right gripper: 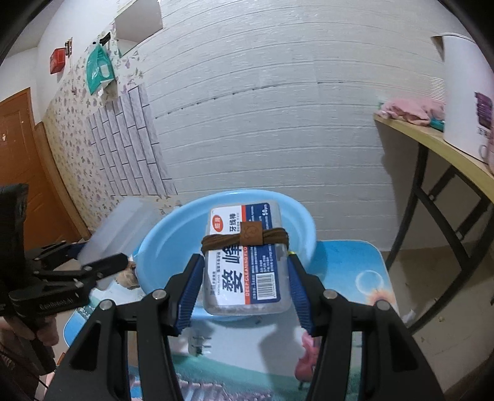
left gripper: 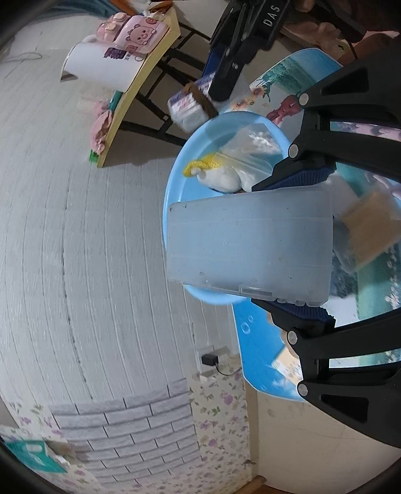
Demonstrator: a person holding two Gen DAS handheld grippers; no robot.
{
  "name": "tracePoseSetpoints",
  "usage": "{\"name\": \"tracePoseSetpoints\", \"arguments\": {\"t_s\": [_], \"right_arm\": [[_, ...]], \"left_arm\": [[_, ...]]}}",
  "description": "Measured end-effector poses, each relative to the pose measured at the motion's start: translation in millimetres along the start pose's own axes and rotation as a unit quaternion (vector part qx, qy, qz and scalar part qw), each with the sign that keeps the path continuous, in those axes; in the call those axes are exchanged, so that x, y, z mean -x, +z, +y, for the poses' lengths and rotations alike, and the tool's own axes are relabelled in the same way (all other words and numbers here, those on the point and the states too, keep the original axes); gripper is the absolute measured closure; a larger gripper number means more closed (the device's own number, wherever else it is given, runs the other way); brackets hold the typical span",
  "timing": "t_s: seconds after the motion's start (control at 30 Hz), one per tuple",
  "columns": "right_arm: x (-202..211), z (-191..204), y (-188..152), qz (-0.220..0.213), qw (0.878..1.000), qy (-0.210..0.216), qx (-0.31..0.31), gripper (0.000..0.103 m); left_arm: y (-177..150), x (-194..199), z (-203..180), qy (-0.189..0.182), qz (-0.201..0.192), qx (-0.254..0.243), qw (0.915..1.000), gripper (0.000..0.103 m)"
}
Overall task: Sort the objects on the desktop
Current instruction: 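Carry the medicine box and clear case over the blue basin with both grippers, then open the left gripper dropping the case while the right releases the medicine box into the basin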
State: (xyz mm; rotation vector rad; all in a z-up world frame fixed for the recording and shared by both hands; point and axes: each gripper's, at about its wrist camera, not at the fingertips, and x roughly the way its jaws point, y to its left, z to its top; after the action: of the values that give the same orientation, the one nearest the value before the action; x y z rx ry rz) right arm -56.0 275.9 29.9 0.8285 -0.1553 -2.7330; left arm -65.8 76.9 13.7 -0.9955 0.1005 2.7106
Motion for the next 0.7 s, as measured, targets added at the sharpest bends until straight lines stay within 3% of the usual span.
{"name": "tracePoseSetpoints", "arguments": {"t_s": [0.47, 0.5, 0.6, 0.7], "right_arm": [[-37, -18, -1, 0.029, 1.000, 0.001, -0.010, 0.050], [-39, -17, -1, 0.030, 1.000, 0.002, -0.010, 0.050], [-45, -15, 1, 0.028, 1.000, 0.002, -0.005, 0.050], [-56, -13, 3, 0.034, 0.999, 0.004, -0.003, 0.050]], "left_arm": [[14, -68, -27, -0.033, 0.044, -0.037, 0.9978, 0.042], [14, -68, -27, -0.034, 0.044, -0.037, 0.9977, 0.040], [14, -67, -25, -0.037, 0.040, -0.038, 0.9978, 0.018], [13, -65, -23, -0.034, 0.035, -0.040, 0.9980, 0.016]]}}
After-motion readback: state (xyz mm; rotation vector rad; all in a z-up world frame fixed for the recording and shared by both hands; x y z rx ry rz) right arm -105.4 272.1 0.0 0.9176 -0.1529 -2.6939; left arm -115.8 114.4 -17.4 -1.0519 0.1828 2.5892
